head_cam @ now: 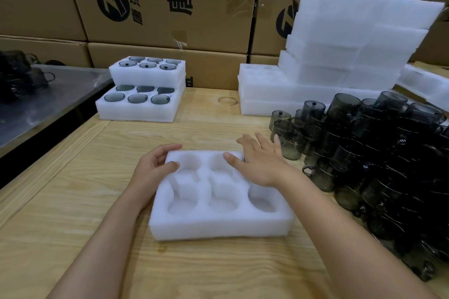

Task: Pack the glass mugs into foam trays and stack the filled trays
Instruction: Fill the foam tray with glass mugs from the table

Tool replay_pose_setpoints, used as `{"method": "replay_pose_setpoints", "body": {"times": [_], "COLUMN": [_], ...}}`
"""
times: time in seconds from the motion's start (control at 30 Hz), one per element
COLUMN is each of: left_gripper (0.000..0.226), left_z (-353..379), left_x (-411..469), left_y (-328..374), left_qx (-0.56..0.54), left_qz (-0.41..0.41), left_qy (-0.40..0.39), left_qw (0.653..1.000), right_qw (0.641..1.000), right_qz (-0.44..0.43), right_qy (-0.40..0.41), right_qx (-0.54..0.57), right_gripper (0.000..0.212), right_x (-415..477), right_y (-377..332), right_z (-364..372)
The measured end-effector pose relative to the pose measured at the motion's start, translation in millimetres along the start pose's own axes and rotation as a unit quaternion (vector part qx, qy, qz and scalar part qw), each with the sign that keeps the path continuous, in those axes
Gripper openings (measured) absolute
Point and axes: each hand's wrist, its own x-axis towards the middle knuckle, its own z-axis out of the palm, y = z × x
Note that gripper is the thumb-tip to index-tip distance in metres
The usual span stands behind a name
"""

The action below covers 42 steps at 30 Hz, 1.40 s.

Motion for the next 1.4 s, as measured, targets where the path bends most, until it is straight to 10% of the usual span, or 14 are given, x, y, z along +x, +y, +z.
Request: {"method": "replay_pose_setpoints", "body": {"times": [0.3,0.5,0.8,1.07,1.4], "left_gripper": [0.038,0.034,0.026,0.024,0.023], "left_z": [0.6,6.5,11.7,10.7,15.0], "left_x": [1.6,2.8,4.5,5.6,3.1], "left_y": [-1.9,1.7,-1.4,-3.6,0.1], "left_qx": [-0.019,-0.065,-0.065,-0.056,-0.069], "left_qz": [-0.011,-0.037,-0.035,-0.043,-0.04], "left_qy": [-0.002,0.013,0.024,0.024,0.023], "left_qw": [1.0,0.997,0.997,0.997,0.997], "right_qw": [0.999,0.939,0.874,0.896,0.903], "right_qz": [0.01,0.005,0.157,0.321,0.271], "right_qy": [-0.026,0.183,0.451,0.239,0.289], "right_qx": [-0.034,0.29,-0.091,-0.193,-0.169], "right_gripper": [0.084,0.038,0.032,0.036,0.032], "right_x": [7.4,-24.0,-94.0,-83.8,-64.5], "right_y": [-5.6,-4.5,40.8,94.7,113.1], "right_z": [4.3,-17.4,-83.2,-105.6,-103.9]}}
